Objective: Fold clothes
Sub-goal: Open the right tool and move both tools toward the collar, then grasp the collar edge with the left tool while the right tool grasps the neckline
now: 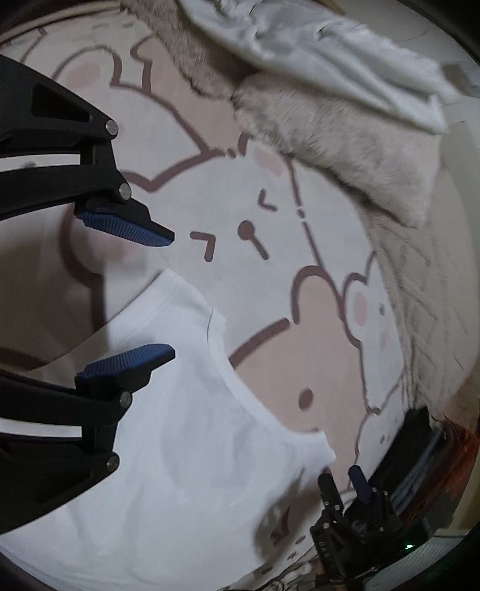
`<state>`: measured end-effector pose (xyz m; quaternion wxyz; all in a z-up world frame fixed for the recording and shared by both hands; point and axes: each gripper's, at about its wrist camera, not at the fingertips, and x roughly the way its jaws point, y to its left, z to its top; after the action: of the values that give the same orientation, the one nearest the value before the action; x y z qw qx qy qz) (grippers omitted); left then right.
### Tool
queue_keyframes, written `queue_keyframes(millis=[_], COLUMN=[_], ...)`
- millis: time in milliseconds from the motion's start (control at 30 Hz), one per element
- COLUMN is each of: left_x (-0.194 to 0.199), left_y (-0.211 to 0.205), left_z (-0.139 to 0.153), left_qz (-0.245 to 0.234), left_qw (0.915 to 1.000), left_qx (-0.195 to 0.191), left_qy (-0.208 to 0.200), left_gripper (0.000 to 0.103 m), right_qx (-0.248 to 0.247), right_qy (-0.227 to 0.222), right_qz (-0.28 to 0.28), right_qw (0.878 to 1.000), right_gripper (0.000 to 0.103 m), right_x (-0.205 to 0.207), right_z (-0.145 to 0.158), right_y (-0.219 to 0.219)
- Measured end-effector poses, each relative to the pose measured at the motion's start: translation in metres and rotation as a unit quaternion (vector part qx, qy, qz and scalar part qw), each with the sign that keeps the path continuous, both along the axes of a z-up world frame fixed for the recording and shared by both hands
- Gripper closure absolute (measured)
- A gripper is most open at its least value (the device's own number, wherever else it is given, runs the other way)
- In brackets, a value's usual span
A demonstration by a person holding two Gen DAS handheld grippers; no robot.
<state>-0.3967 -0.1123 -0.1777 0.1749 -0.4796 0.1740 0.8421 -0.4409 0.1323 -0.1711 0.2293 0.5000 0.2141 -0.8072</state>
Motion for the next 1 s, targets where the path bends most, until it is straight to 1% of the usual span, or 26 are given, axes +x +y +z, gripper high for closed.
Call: queue_keyframes(millis=[133,200,267,300,400,433,500,533,567,600,633,667,700,733,767,833,867,900,933,967,1000], left_x=[-0.017,-0.023,-0.028,-0.03,-0.035,-0.036,-0.037,-0.037,-0.035,-0.034,-0.032,-0.031,-0.029,-0.028,-0.025,-0.012,-0.003,0.012,0.027,0.044,0.065], left_y=[0.003,0.003,0.004,0.004,0.004,0.004,0.004,0.005,0.009,0.012,0.016,0.02,0.023,0.027,0.031,0.037,0.039,0.043,0.047,0.051,0.058], left_z=[-0.024,-0.03,-0.033,-0.034,-0.037,-0.037,-0.037,-0.036,-0.035,-0.034,-0.032,-0.031,-0.03,-0.029,-0.026,-0.015,-0.005,0.008,0.022,0.034,0.042], left_qz=[-0.008,-0.009,-0.008,-0.007,-0.006,-0.006,-0.008,-0.009,-0.007,-0.005,-0.004,-0.002,0.0,0.002,0.003,-0.001,-0.005,-0.011,-0.017,-0.026,-0.043], left_qw=[0.9993,0.9989,0.9989,0.9988,0.9987,0.9987,0.9982,0.9981,0.9985,0.9988,0.999,0.9991,0.9992,0.9991,0.999,0.9983,0.9974,0.9947,0.9907,0.9843,0.9722], left_qx=[0.009,0.009,0.007,0.005,0.003,0.003,0.009,0.01,0.003,-0.005,-0.012,-0.02,-0.027,-0.035,-0.042,-0.057,-0.065,-0.079,-0.093,-0.112,-0.145], left_qy=[-0.036,-0.044,-0.047,-0.048,-0.05,-0.051,-0.058,-0.06,-0.054,-0.049,-0.043,-0.037,-0.031,-0.025,-0.017,0.01,0.031,0.064,0.097,0.134,0.179], left_gripper=[0.048,0.048,0.037,0.034,0.033,0.035,0.04,0.048,0.062,0.072,0.087,0.092,0.093,0.094,0.095,0.095,0.095,0.095,0.095,0.095,0.095], right_qx=[-0.019,-0.025,-0.03,-0.034,-0.039,-0.038,-0.033,-0.03,-0.027,-0.024,-0.021,-0.017,-0.012,-0.004,0.006,0.021,0.031,0.038,0.041,0.044,0.049], right_qy=[-0.03,-0.038,-0.045,-0.045,-0.04,-0.04,-0.043,-0.045,-0.047,-0.049,-0.051,-0.049,-0.045,-0.037,-0.025,0.005,0.024,0.045,0.067,0.089,0.11], right_qz=[0.002,0.008,0.014,0.014,0.01,0.009,0.008,0.008,0.008,0.009,0.009,0.012,0.016,0.02,0.02,0.029,0.038,0.049,0.059,0.07,0.079], right_qw=[0.999,0.999,0.998,0.998,0.998,0.998,0.998,0.999,0.998,0.998,0.998,0.999,0.999,0.999,0.999,0.999,0.999,0.997,0.995,0.993,0.99], right_gripper=[0.05,0.05,0.05,0.05,0.05,0.05,0.05,0.05,0.05,0.051,0.058,0.064,0.069,0.083,0.092,0.095,0.095,0.095,0.095,0.095,0.095], right_x=[-0.02,-0.023,-0.026,-0.026,-0.023,-0.023,-0.023,-0.023,-0.023,-0.023,-0.023,-0.021,-0.018,-0.015,-0.011,0.001,0.009,0.02,0.033,0.047,0.059], right_z=[-0.028,-0.036,-0.042,-0.044,-0.047,-0.048,-0.048,-0.047,-0.047,-0.046,-0.046,-0.045,-0.043,-0.042,-0.039,-0.031,-0.024,-0.015,-0.003,0.01,0.02], right_y=[0.001,0.002,0.003,0.004,0.007,0.007,0.006,0.005,0.005,0.004,0.003,0.001,-0.001,-0.004,-0.007,-0.01,-0.013,-0.014,-0.015,-0.016,-0.019])
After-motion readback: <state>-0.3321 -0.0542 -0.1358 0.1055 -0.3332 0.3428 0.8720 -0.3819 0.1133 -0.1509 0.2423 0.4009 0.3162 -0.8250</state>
